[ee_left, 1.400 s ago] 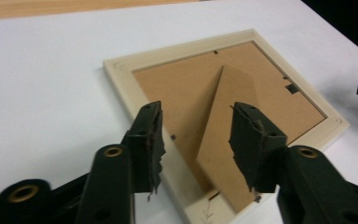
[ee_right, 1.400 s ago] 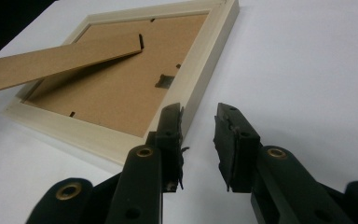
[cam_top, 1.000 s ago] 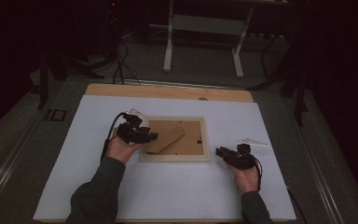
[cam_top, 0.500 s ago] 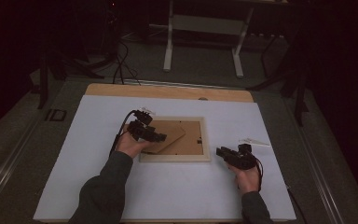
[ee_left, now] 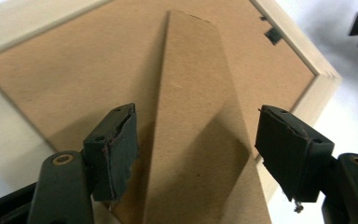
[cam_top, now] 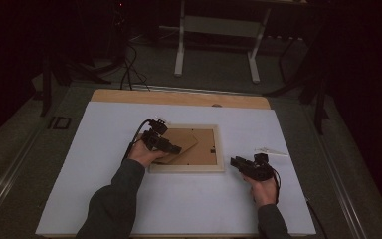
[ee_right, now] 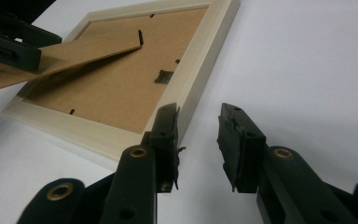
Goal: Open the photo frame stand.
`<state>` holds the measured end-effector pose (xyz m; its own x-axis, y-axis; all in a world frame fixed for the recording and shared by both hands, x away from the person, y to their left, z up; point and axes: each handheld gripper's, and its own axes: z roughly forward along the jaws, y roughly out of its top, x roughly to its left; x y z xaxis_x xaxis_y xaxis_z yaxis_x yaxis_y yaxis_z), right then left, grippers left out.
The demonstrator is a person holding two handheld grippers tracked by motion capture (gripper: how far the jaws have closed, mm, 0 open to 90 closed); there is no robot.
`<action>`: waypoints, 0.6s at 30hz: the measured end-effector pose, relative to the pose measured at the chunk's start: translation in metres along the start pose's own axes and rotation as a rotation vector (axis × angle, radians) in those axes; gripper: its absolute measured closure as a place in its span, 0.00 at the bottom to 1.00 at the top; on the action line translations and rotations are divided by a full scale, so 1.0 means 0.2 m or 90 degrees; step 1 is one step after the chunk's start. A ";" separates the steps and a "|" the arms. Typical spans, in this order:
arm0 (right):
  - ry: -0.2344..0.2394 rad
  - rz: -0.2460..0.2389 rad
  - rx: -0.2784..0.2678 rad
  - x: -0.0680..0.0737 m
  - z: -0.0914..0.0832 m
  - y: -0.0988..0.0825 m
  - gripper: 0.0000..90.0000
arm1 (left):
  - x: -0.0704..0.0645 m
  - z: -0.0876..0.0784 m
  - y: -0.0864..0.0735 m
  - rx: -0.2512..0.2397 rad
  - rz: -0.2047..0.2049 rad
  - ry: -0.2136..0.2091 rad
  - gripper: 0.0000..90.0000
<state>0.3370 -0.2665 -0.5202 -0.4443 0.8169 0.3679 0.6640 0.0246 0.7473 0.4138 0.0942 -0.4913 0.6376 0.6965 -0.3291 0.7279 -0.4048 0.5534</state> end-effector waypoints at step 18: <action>0.004 0.002 0.009 0.00 0.02 -0.01 0.74 | 0.01 0.06 0.00 0.054 0.027 -0.031 0.43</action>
<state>0.3382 -0.2652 -0.5235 -0.4457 0.8136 0.3734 0.6737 0.0302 0.7384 0.4186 0.0878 -0.5014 0.6780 0.6492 -0.3446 0.7175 -0.4829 0.5019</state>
